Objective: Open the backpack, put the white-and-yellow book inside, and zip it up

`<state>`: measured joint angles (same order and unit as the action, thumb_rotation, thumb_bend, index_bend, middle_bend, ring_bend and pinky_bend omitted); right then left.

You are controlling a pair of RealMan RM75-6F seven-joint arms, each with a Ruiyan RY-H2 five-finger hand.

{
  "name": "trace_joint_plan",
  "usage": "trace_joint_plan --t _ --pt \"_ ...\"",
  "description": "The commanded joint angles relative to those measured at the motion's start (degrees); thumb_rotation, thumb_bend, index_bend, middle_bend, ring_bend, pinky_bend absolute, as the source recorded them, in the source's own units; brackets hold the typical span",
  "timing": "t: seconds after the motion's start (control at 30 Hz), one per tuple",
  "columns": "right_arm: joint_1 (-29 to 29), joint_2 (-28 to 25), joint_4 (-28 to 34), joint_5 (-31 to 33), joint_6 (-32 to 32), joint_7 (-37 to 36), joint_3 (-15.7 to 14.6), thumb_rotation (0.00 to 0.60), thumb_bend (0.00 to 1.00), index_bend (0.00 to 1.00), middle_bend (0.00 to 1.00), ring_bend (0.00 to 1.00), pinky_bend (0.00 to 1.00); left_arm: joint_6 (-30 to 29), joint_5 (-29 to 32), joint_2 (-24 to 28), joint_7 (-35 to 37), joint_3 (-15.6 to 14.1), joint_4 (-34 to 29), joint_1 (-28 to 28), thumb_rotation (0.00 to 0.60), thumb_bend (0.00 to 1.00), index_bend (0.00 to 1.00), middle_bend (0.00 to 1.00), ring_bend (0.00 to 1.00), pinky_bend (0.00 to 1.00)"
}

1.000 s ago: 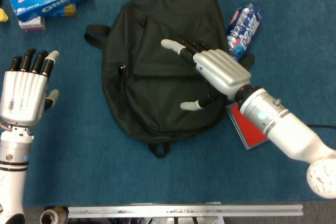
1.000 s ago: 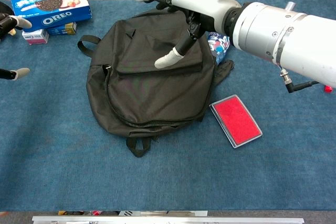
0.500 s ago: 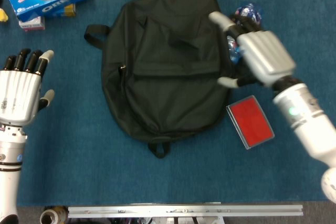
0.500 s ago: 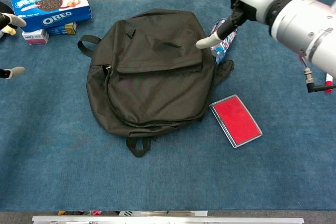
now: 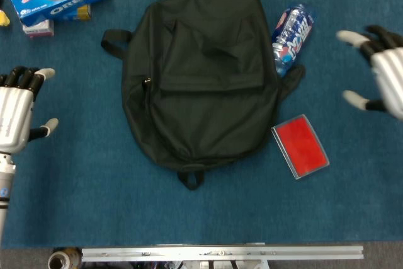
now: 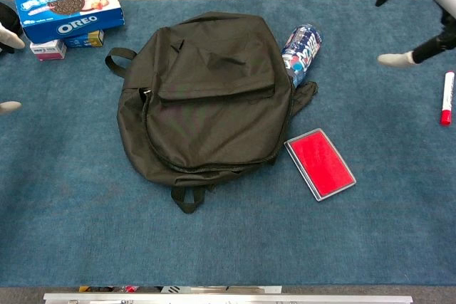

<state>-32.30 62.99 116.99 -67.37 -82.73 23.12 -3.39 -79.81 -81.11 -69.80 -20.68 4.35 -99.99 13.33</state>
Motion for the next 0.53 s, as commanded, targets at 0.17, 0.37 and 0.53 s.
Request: trace_joint_plan --t 0.17,0.37,0.53 --pt "10.17 -1.33 -7.67 -7.16 -7.23 -7.31 -3.8 0.6 0.12 0.23 0.33 0.16 0.25 -4.09 -2.39 2.94 6.34 -1.28 -2.03 -3.2 0.6 0.05 0.27 0.32 0.24 0.34" --pt "15.91 -1.28 -10.46 -8.23 -10.21 -13.56 -3.31 0.6 0.1 0.23 0.34 0.16 0.25 -7.69 -5.02 3.51 8.28 -2.89 -1.33 -5.88 0.6 0.05 0.29 0.32 0.24 0.34" --pt "18.26 -1.89 -10.84 -9.29 -10.38 -14.9 -2.43 0.6 0.1 0.23 0.34 0.17 0.25 -8.94 -5.66 4.12 8.6 -3.87 -1.53 -7.49 0.6 0.05 0.3 0.32 0.24 0.34"
